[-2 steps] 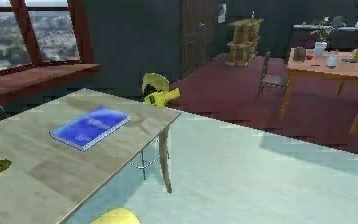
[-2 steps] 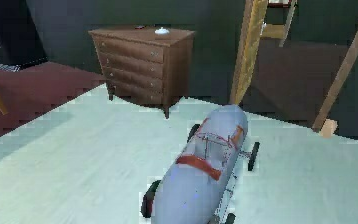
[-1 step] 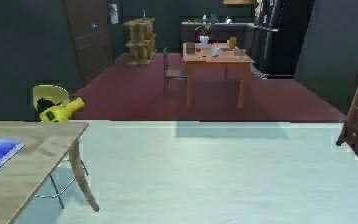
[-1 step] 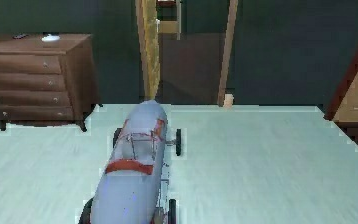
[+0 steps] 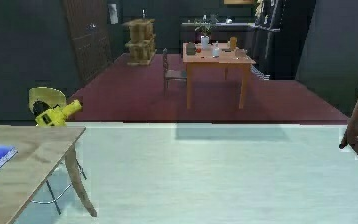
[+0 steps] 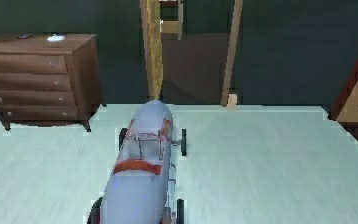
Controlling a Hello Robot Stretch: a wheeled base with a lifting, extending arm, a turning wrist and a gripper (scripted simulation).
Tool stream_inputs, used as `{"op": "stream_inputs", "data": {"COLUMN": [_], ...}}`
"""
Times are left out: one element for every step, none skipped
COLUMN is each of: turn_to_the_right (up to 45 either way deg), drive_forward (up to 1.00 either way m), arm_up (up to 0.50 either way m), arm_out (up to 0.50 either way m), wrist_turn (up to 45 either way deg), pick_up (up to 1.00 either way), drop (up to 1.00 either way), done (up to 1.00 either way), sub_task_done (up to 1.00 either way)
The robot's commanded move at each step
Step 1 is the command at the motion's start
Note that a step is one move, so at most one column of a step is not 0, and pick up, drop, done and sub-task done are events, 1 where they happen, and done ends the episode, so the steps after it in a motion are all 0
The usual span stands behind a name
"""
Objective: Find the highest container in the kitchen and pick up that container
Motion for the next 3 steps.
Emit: {"op": "stream_inputs", "data": {"turn_to_the_right": [0.0, 6.0, 0.0], "drive_forward": [0.30, 0.00, 1.00], "arm_up": [0.00, 0.00, 0.00], "arm_out": [0.00, 0.00, 0.00], "wrist_turn": [0.0, 0.0, 0.0], "pick_up": [0.00, 0.00, 0.00], "drop": [0.00, 0.00, 0.00], "done": [0.00, 0.00, 0.00], "sub_task_done": [0.00, 0.00, 0.00]}}
